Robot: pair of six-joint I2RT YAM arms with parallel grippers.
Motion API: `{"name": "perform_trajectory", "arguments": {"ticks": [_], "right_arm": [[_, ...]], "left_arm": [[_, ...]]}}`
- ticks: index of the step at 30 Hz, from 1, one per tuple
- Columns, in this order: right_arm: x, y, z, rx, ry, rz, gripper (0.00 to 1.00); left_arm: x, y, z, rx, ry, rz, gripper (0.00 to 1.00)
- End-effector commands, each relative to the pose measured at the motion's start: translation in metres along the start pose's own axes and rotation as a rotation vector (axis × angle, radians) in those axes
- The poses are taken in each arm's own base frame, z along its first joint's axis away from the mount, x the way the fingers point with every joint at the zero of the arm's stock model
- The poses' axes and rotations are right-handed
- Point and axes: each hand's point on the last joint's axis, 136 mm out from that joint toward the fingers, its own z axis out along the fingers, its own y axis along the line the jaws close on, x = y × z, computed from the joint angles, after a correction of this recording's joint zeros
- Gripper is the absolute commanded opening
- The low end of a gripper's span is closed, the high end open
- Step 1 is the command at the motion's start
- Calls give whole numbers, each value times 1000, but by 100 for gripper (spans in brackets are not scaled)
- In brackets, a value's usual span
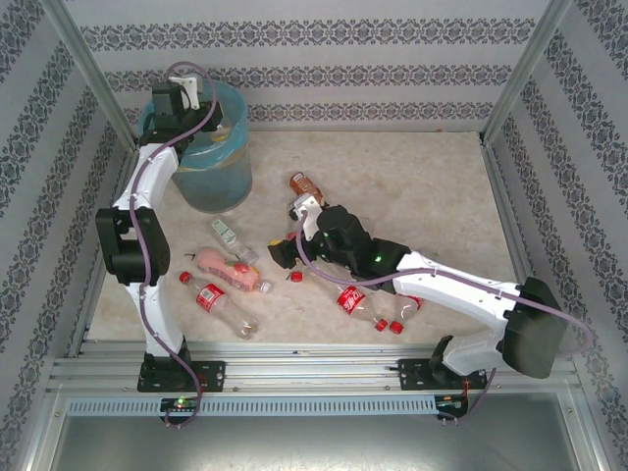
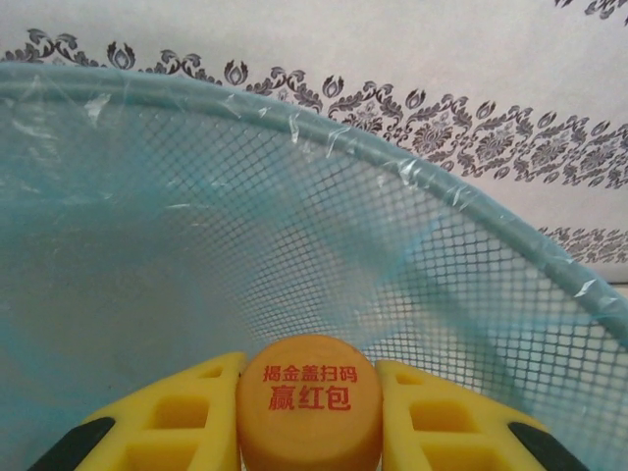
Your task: Put the plastic bottles in the bin
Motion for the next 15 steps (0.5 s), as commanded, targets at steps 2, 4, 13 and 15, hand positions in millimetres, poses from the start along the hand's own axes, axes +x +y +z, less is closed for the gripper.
{"name": "perform_trajectory", "arguments": {"ticks": [2, 4, 13, 15], "right_arm": [[-11, 5, 3, -3, -13, 8, 98], [-8, 5, 6, -4, 0, 8, 98], [-4, 6, 10, -2, 34, 16, 98], [-4, 5, 10, -1, 36, 14, 98]], "left_arm": [[20, -4, 3, 34, 76, 16, 0], [33, -1, 9, 26, 105, 32, 0], [60, 22, 34, -52, 139, 69, 4], [60, 23, 37, -50, 133, 67, 6]]}}
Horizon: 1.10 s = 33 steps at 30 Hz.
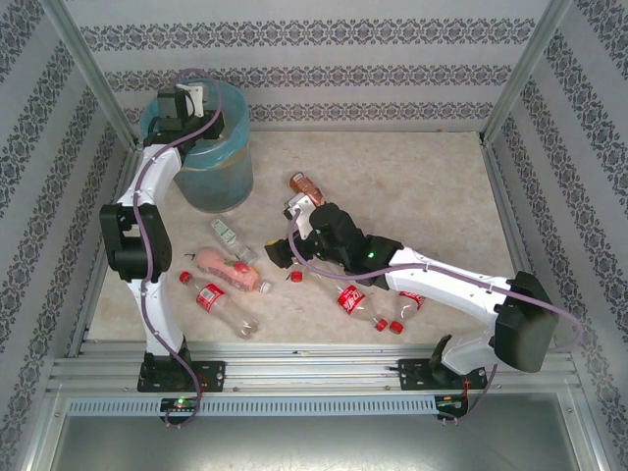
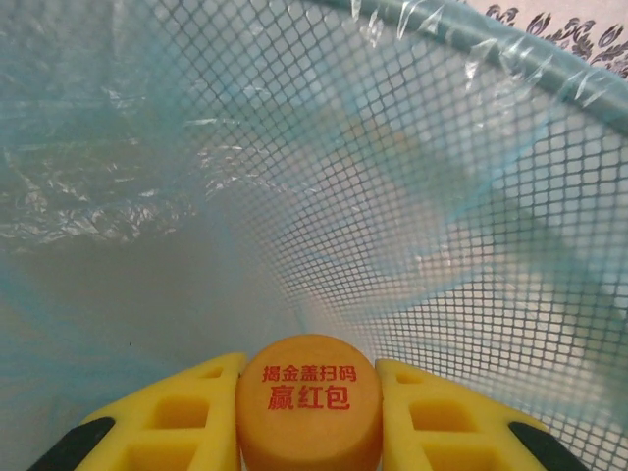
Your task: Put the plastic bottles in the bin
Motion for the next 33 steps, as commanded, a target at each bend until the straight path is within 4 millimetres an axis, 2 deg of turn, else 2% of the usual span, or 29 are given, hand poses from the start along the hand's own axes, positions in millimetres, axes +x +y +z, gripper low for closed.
{"name": "perform_trajectory", "arguments": {"ticks": [1, 4, 7, 9, 11, 13, 14, 15, 21, 25, 30, 33], "right_arm": [[-10, 6, -1, -9, -10, 8, 98], [-9, 5, 0, -3, -5, 8, 98], [-9, 5, 2, -3, 0, 5, 98], [-9, 5, 2, -2, 2, 6, 98], [-8, 5, 4, -2, 4, 4, 98], [-9, 5, 4, -1, 5, 2, 98], [-9, 5, 4, -1, 6, 1, 98], [-10, 6, 5, -1, 4, 2, 98], [-13, 6, 5, -1, 7, 1, 98], [-13, 6, 6, 0, 9, 5, 98], [-14, 10, 10, -13, 13, 10, 98], [-16, 12, 10, -19, 12, 8, 98]], "left_arm": [[28, 8, 26, -16, 50, 13, 6], [26, 9, 29, -14, 42, 18, 3], [34, 15, 33, -37, 60, 50, 4], [42, 16, 35, -37, 72, 78, 17], [46, 17, 34, -43, 76, 85, 24], [44, 16, 31, -44, 65, 77, 43], [40, 15, 29, -42, 49, 64, 51], [36, 14, 27, -39, 32, 55, 56], [-23, 1, -5, -22, -122, -1, 60], [-54, -15, -26, 27, -196, -21, 61], [-65, -25, -42, 58, -210, -40, 54], [-81, -31, -65, 59, -274, -43, 54]]}}
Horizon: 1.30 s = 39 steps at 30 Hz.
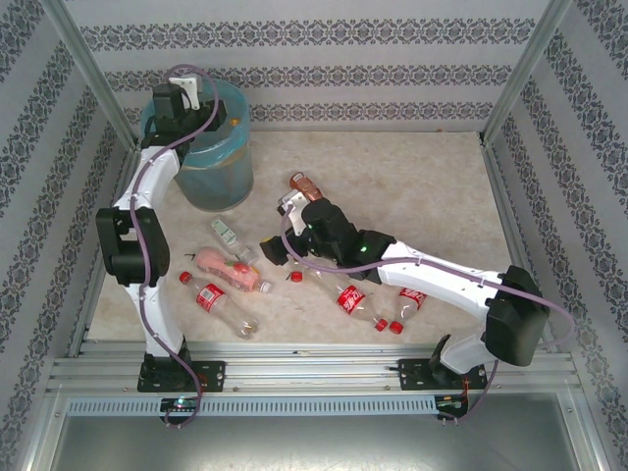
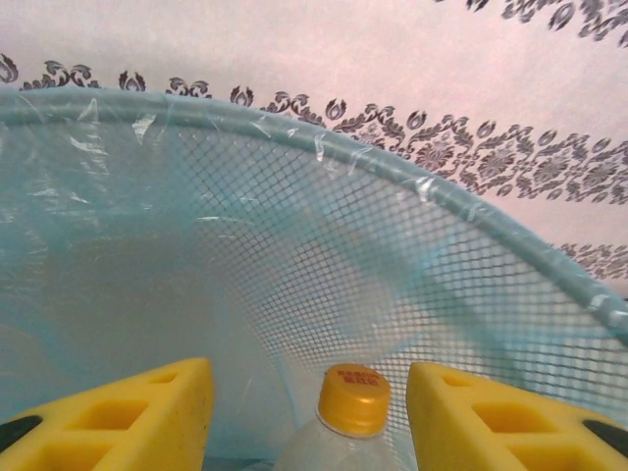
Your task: Put the plastic bottles in the bin
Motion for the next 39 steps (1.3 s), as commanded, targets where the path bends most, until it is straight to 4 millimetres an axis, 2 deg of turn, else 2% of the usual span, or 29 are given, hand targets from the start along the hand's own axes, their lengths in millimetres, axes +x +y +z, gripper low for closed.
{"name": "perform_trajectory", "arguments": {"ticks": [1, 5, 8, 11, 15, 19, 21, 23, 25, 29, 32, 36, 39], "right_arm": [[-12, 9, -2, -21, -18, 7, 98], [-16, 10, -4, -20, -24, 3, 98], [-19, 11, 0, -22, -24, 3, 98], [-18, 20, 8, -69, -7, -12, 97], [-9, 36, 21, -149, 55, -48, 92], [5, 53, 37, -216, 127, -74, 86], [15, 62, 47, -241, 170, -101, 85], [25, 65, 55, -234, 214, -122, 85], [34, 59, 64, -194, 253, -112, 84], [40, 24, 73, -40, 298, -37, 82], [46, -14, 72, 88, 314, 55, 84], [65, -59, 77, 189, 384, 205, 87], [73, -78, 83, 238, 427, 250, 88]], "left_arm": [[-57, -27, -44, 47, -160, -4, 54], [-95, -42, -87, 50, -271, 3, 59], [-115, -48, -121, 37, -350, 0, 64], [-118, -56, -151, 32, -375, -6, 64], [-100, -58, -183, -34, -367, -6, 64], [-66, -52, -198, -83, -276, -56, 64], [-42, -57, -206, -49, -224, -66, 63], [-16, -60, -214, -40, -170, -75, 63], [12, -63, -222, -30, -123, -84, 63], [67, -77, -231, 46, -41, -89, 62], [97, -94, -236, 105, 5, -31, 62], [127, -113, -238, 146, 36, 91, 63], [136, -123, -236, 178, 56, 125, 65]]}}
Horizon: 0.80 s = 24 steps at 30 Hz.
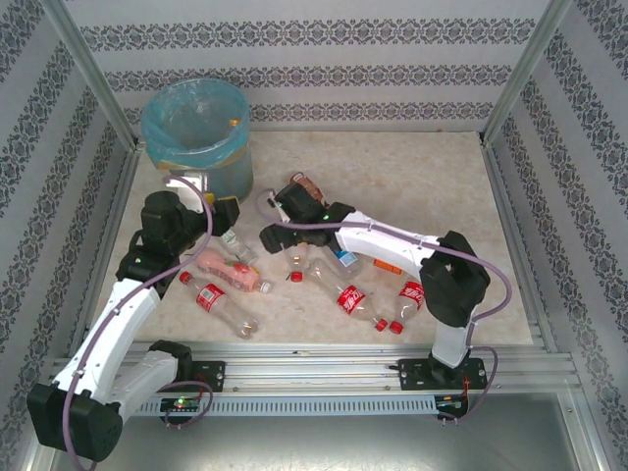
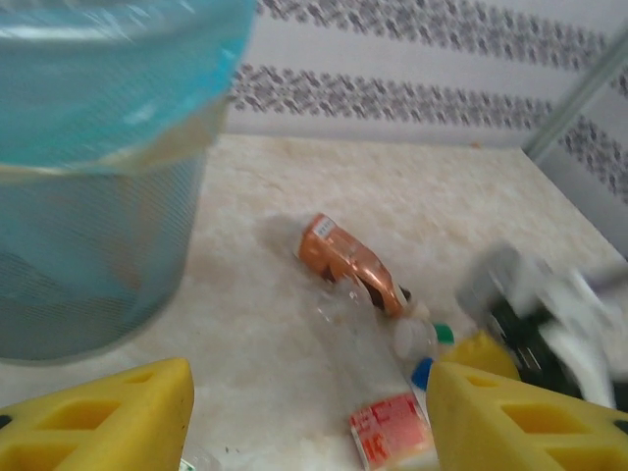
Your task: Put the plastic bottles in the bin
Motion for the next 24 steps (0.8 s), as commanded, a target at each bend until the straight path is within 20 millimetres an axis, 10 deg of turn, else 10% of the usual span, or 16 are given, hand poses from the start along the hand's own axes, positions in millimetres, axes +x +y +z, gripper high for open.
{"name": "perform_trajectory", "arguments": {"ticks": [1, 24], "right_arm": [[11, -25, 14, 94, 74, 95, 89], [5, -68, 67, 197, 156, 185, 89]], "left_arm": [[2, -9, 0, 30, -2, 77, 65], [7, -8, -4, 30, -16, 102, 67]]}}
